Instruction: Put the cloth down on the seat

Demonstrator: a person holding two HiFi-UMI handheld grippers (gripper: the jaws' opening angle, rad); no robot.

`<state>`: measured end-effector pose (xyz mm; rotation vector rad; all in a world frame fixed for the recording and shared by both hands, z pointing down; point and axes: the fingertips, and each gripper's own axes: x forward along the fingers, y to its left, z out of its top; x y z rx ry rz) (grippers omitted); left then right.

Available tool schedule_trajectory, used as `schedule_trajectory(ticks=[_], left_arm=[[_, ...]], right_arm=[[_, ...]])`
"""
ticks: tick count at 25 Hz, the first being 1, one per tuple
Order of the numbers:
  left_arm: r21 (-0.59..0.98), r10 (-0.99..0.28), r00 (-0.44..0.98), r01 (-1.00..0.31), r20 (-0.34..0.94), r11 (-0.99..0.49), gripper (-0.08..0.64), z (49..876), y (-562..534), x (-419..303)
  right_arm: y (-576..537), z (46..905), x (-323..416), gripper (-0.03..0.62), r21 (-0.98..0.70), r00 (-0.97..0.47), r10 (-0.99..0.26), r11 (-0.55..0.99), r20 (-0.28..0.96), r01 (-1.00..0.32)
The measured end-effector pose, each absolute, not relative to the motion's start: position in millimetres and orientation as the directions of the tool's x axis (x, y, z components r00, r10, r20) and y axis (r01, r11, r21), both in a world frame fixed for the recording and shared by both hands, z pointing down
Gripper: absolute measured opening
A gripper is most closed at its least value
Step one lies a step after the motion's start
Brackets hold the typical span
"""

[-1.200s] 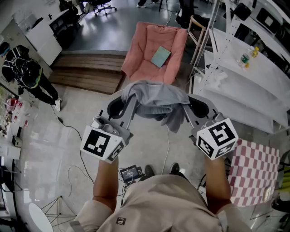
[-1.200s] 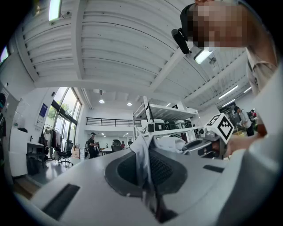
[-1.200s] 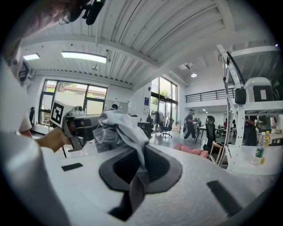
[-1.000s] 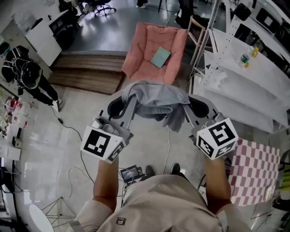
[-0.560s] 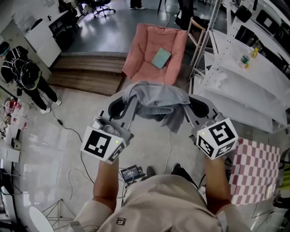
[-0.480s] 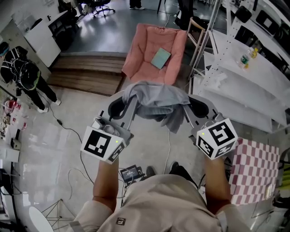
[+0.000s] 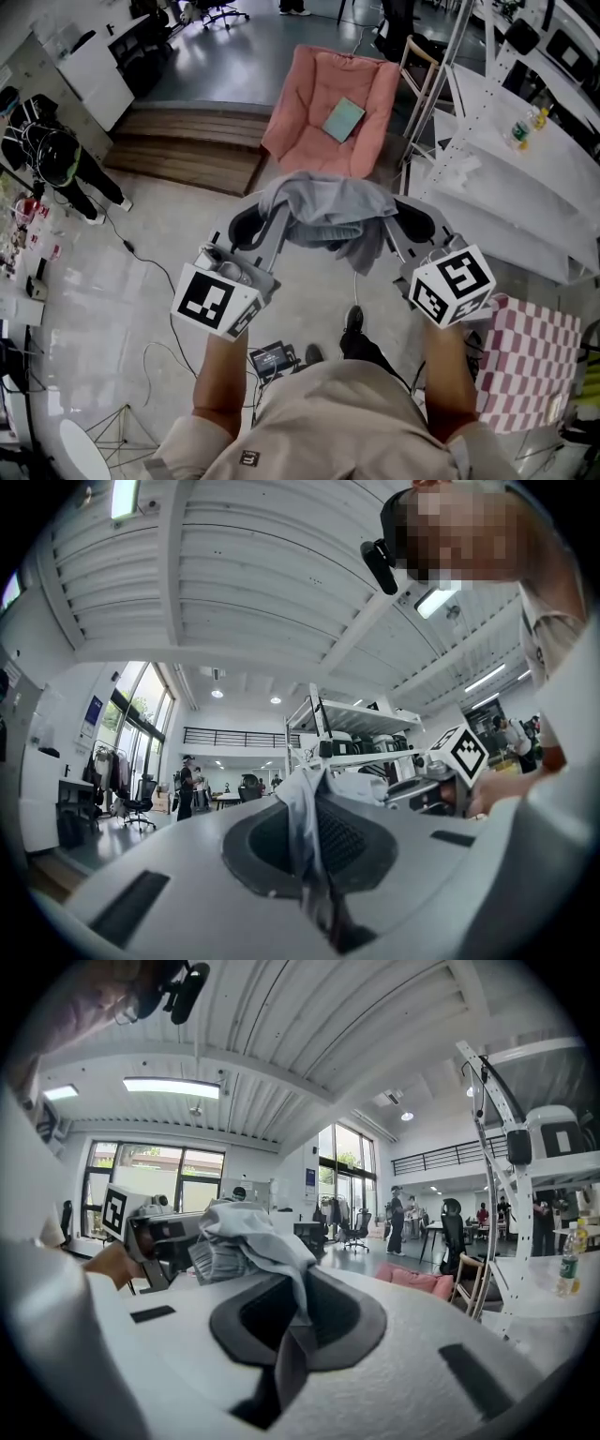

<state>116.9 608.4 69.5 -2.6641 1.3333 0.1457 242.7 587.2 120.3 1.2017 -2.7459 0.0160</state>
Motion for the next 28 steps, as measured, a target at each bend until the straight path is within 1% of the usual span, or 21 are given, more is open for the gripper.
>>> schedule_trajectory(ticks=[8, 22, 28], left_arm=[[-0.107, -0.812, 0.569, -0.822, -0.131, -0.559, 0.017, 72, 572, 122], [-0.080, -0.847, 0.521, -0.853, -0.102, -0.515, 0.017, 90, 476, 148], [-0.087, -0.871, 0.481, -0.876, -0.094, -0.474, 0.017, 89, 446, 162]], right_arm=[[543, 127, 244, 0.011, 0.015, -0.707, -0.694, 0.715, 0.136, -0.699], [440, 143, 268, 0.011, -0.011, -0.748, -0.643, 0.757, 0.161, -0.653], [404, 142, 279, 0.011, -0.018, -0.780, -0.608, 0.787, 0.150, -0.616]])
